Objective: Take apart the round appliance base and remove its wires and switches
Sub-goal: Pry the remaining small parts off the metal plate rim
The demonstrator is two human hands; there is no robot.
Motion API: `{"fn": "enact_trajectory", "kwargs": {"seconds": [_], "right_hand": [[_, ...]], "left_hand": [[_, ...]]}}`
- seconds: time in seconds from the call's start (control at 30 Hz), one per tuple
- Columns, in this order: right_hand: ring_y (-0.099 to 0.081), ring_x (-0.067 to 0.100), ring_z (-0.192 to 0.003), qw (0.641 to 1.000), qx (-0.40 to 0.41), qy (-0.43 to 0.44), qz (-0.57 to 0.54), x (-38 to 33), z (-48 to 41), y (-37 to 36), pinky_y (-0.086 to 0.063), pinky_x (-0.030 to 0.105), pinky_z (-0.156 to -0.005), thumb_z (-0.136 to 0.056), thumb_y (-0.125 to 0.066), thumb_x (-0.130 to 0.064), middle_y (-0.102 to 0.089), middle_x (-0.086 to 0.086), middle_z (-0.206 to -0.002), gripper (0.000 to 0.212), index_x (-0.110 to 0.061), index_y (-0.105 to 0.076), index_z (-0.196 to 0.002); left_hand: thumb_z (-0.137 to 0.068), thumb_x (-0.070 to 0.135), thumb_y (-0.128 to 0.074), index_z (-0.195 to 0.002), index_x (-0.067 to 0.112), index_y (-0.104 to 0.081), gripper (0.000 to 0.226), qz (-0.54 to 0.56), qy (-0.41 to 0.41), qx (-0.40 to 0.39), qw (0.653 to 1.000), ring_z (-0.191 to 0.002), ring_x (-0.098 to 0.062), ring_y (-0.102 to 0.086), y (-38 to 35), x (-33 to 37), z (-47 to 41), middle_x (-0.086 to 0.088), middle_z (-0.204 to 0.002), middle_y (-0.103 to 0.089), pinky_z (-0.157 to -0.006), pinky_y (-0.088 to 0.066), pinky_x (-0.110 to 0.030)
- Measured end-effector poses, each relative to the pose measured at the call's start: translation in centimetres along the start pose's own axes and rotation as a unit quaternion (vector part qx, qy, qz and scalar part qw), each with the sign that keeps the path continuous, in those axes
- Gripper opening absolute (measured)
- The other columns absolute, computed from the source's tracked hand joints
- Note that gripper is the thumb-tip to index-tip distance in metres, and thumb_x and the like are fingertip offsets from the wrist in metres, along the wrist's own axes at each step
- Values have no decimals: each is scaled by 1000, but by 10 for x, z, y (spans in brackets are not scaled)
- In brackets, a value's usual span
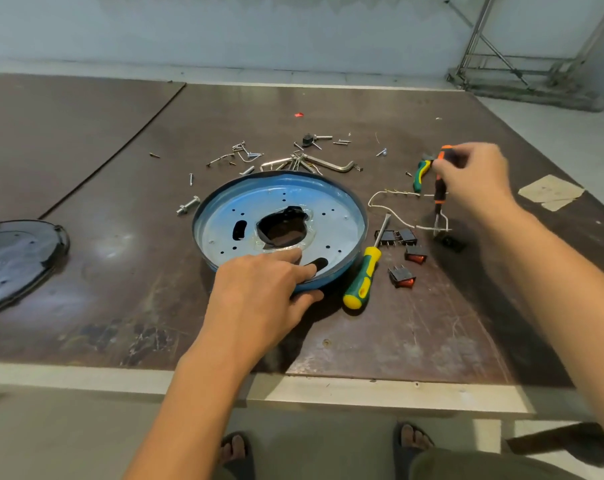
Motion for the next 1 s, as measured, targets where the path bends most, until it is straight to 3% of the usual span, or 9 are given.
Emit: {"fn": "enact_trajectory", "kwargs": {"seconds": [0.1, 0.2, 0.33, 0.5, 0.57, 0.67, 0.87, 0.93, 1.0], "right_hand": [[-63, 13, -88, 990, 59, 82, -101, -19, 14, 26, -53, 28, -84, -91, -65, -15, -72, 5, -101, 25, -12, -70, -116], [-65, 14, -90, 964, 68, 146, -209, -38, 46, 38, -58, 41, -93, -92, -64, -15, -66, -9, -94, 25, -20, -66, -116], [-73, 31, -99, 904, 6, 167, -393, -60, 100, 32, -61, 44, -87, -100, -59, -11, -68, 4, -102, 18, -17, -60, -118], [-75, 35, -93, 865, -130, 153, -459, -87, 145, 5, -62, 39, -81, -103, -53, -5, -69, 23, -105, 20, -3, -53, -123], [-74, 37, -90, 857, -157, 153, -466, -96, 153, -4, -62, 34, -77, -102, -53, -2, -69, 27, -104, 22, 1, -53, -124], [-74, 36, -90, 857, -183, 158, -456, -102, 160, -15, -62, 33, -75, -101, -54, -4, -68, 28, -104, 22, -1, -55, -123], [-75, 28, -95, 872, -182, 167, -422, -99, 155, -27, -64, 39, -77, -103, -56, -9, -71, 19, -104, 21, -8, -57, -124], [-75, 28, -94, 881, -180, 171, -403, -97, 154, -31, -64, 41, -77, -104, -56, -11, -71, 15, -103, 19, -10, -58, -123], [-75, 28, -92, 880, -176, 166, -408, -94, 153, -32, -64, 38, -74, -104, -55, -11, -70, 18, -102, 20, -8, -57, -125]], "left_hand": [[-83, 61, -63, -109, 43, -72, 32, 17, -25, -17, 999, -90, -13, -70, 5, -4, 3, 18, -107, -70, -61, -58, -35], [-84, 62, -62, -124, 53, -61, 41, 51, -32, -41, 997, -110, -9, -65, 10, -10, 5, 26, -130, -61, -77, -58, -34], [-76, 56, -76, -134, 46, -56, 63, 163, -6, -59, 985, -121, -5, -57, 14, -27, 10, 24, -134, -59, -96, -50, -32], [-73, 55, -74, -103, 43, -72, 32, 160, -14, -84, 983, -116, 4, -50, 16, -50, 15, 27, -119, -61, -121, -16, -42], [-73, 47, -79, -98, 40, -75, 26, 183, -7, -75, 980, -109, 4, -55, 15, -53, 18, 25, -113, -66, -120, -24, -45], [-70, 43, -82, -93, 32, -78, 26, 213, 14, -51, 976, -99, -4, -63, 14, -50, 19, 18, -109, -71, -95, -52, -43], [-80, 58, -68, -84, 29, -75, 30, 181, -35, -9, 983, -82, -11, -71, 10, -16, 21, 13, -89, -75, -67, -57, -36], [-81, 52, -73, -85, 25, -74, 28, 187, -76, 20, 979, -88, -12, -71, 8, -7, 22, 10, -91, -75, -69, -58, -36], [-79, 55, -74, -89, 22, -74, 35, 198, -94, 34, 975, -106, -12, -65, 8, -13, 24, 7, -103, -73, -88, -55, -35]]}}
Point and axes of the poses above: each hand's wrist, its own z-axis away from the middle knuckle, its own y-axis out of the back of the hand, x = y × z, the point moved 3 cm from there along -z, towards the middle knuckle
